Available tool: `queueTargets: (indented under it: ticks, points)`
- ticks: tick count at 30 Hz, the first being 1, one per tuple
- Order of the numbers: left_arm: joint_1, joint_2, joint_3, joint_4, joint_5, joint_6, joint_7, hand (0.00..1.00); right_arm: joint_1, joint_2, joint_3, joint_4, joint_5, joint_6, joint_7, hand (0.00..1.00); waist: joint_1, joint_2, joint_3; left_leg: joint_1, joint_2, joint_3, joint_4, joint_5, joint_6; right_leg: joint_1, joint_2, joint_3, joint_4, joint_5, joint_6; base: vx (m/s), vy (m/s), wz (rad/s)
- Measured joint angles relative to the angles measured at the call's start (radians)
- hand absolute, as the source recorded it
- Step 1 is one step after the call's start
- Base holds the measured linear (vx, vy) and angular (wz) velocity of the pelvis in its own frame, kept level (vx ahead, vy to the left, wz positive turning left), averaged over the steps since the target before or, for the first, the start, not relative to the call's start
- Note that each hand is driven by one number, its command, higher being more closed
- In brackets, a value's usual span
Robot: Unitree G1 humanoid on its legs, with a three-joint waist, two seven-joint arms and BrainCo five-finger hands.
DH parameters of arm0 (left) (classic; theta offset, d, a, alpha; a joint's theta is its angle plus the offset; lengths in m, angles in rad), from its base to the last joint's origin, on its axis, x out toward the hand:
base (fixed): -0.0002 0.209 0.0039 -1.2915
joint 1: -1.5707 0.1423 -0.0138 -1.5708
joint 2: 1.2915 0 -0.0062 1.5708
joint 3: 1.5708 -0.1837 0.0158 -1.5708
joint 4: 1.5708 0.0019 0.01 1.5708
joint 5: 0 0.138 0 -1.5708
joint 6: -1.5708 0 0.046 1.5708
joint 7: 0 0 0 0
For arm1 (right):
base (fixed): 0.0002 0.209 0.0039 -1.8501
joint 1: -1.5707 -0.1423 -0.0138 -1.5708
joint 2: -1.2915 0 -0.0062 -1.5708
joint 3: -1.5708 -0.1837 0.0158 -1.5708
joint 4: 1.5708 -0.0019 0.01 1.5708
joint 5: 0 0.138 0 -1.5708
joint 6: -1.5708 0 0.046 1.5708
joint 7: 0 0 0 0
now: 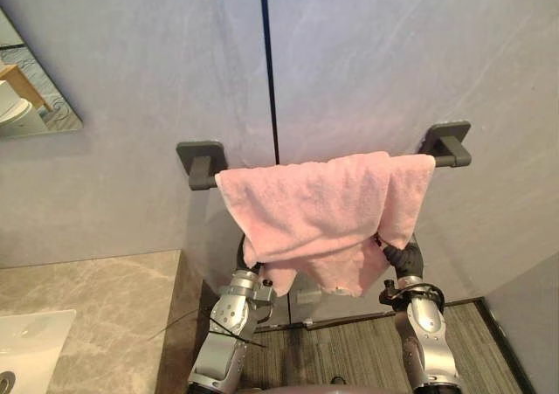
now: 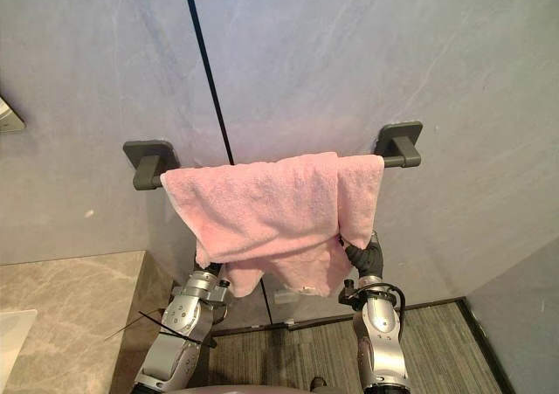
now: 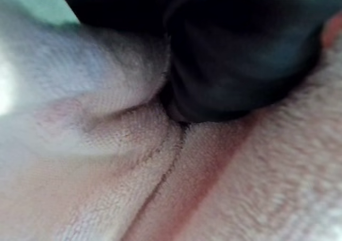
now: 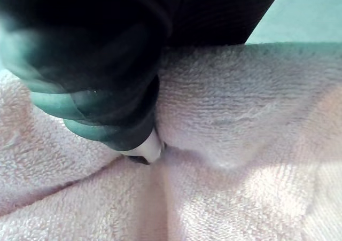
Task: Organize washtable
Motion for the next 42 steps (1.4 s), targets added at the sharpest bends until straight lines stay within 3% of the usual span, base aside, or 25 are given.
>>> queueTargets:
  ticks: [2, 3, 4, 19, 26, 29, 33, 37, 42]
  points:
    - [-0.003, -0.001, -0.012, 0.026, -0.044, 0.004, 0.002, 1.0, -0.001, 0.0, 0.0, 0.016, -0.008, -0.006, -0.013, 1.0, -0.011, -0.002, -0.001, 0.0, -0.002, 0.003, 0.0, 0.0, 0.0, -0.001, -0.002, 0.002, 0.0, 0.001, 0.001, -0.01, 0.001, -0.02]
    - [-0.003, 0.0, -0.015, 0.03, -0.052, 0.008, 0.003, 1.0, -0.001, 0.0, 0.0, 0.02, -0.009, -0.007, -0.013, 0.0, -0.013, -0.003, -0.002, 0.0, -0.002, 0.003, 0.0, 0.0, 0.0, -0.001, -0.002, 0.002, 0.0, 0.001, 0.001, 0.0, 0.0, 0.0]
    - [-0.004, 0.0, -0.017, 0.04, -0.065, 0.012, 0.005, 0.0, 0.0, 0.0, 0.001, 0.021, -0.01, -0.007, -0.015, 0.0, -0.018, -0.003, -0.002, 0.0, -0.002, 0.003, 0.0, 0.0, 0.0, -0.001, -0.003, 0.003, 0.0, 0.001, 0.001, 0.0, 0.0, 0.0]
    - [-0.002, 0.009, -0.026, 0.06, -0.066, 0.021, 0.004, 0.0, 0.04, -0.003, 0.006, 0.114, -0.016, 0.016, -0.032, 0.0, -0.022, -0.008, -0.006, 0.001, -0.001, 0.006, -0.001, 0.0, 0.0, -0.001, -0.006, 0.004, -0.001, 0.003, 0.0, 0.0, 0.0, 0.0]
    - [0.016, -0.008, -0.014, 0.05, -0.154, 0.021, -0.001, 0.0, 0.079, -0.018, 0.053, 0.117, -0.008, 0.032, -0.008, 0.0, -0.023, -0.012, -0.008, 0.002, 0.0, -0.001, -0.001, 0.001, 0.001, 0.009, 0.0, -0.003, -0.013, 0.012, 0.0, 0.0, -0.007, 0.01]
    - [0.069, -0.038, 0.052, -0.008, -0.185, 0.022, 0.0, 0.0, 0.088, -0.017, 0.045, 0.105, -0.008, 0.04, -0.013, 0.0, -0.02, -0.012, -0.008, 0.002, 0.001, -0.003, -0.002, 0.001, 0.001, 0.009, 0.001, -0.005, -0.013, 0.011, 0.0, 0.0, 0.0, 0.01]
    - [0.146, -0.042, 0.258, -0.125, -0.234, 0.019, 0.019, 0.0, 0.151, -0.009, -0.033, -0.046, -0.017, 0.041, -0.035, 0.0, 0.006, -0.011, -0.008, 0.003, 0.002, -0.008, -0.012, 0.001, 0.001, 0.01, 0.002, -0.012, -0.013, 0.01, 0.0, 0.0, 0.0, 0.04]
    - [0.178, -0.041, 0.408, -0.225, -0.234, -0.003, 0.051, 0.0, 0.154, -0.01, -0.124, -0.185, -0.02, 0.04, -0.061, 0.0, 0.009, -0.013, -0.009, 0.007, -0.002, -0.011, -0.022, 0.002, 0.002, 0.011, -0.002, -0.018, -0.013, 0.008, 0.002, 0.0, 0.001, 0.04]
    - [0.197, -0.04, 0.48, -0.285, -0.225, -0.013, 0.052, 0.0, 0.143, -0.01, -0.205, -0.273, -0.058, 0.04, -0.079, 0.0, 0.027, -0.026, -0.017, 0.015, -0.006, -0.016, -0.023, 0.002, 0.002, 0.023, -0.006, -0.029, -0.017, 0.007, 0.002, 0.0, -0.001, 0.02]
